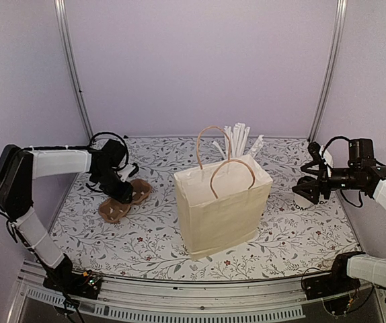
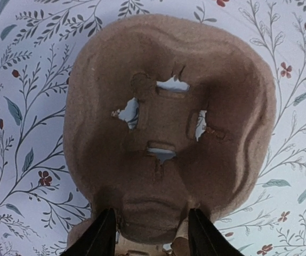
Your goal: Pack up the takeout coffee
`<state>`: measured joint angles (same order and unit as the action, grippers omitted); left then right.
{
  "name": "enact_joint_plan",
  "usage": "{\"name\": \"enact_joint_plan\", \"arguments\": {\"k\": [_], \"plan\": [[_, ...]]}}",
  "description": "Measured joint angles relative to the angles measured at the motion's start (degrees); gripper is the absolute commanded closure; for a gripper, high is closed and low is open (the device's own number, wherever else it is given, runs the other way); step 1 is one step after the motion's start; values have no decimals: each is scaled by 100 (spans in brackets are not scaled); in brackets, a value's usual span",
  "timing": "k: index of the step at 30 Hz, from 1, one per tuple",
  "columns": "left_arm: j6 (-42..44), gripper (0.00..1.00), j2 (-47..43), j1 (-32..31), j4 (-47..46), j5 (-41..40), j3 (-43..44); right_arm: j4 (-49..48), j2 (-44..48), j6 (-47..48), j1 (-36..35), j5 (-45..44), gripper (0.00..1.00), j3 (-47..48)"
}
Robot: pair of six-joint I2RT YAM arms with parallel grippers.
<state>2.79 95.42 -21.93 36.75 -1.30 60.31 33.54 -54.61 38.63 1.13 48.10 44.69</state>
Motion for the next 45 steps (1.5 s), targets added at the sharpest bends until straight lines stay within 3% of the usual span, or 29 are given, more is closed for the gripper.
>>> {"name": "enact_joint_plan", "arguments": {"k": [7, 22, 27, 45], "plan": [[44, 56, 173, 0, -52, 74, 22, 11, -37, 0, 0, 0, 1, 0], [72, 57, 173, 0, -190, 227, 28, 59, -66, 15, 0, 0, 1, 0], [94, 53, 173, 0, -256, 236, 28, 74, -79, 22, 0, 0, 1, 0], [177, 59, 168, 35, -494, 376, 28, 114, -214, 24, 0, 0, 1, 0]]}}
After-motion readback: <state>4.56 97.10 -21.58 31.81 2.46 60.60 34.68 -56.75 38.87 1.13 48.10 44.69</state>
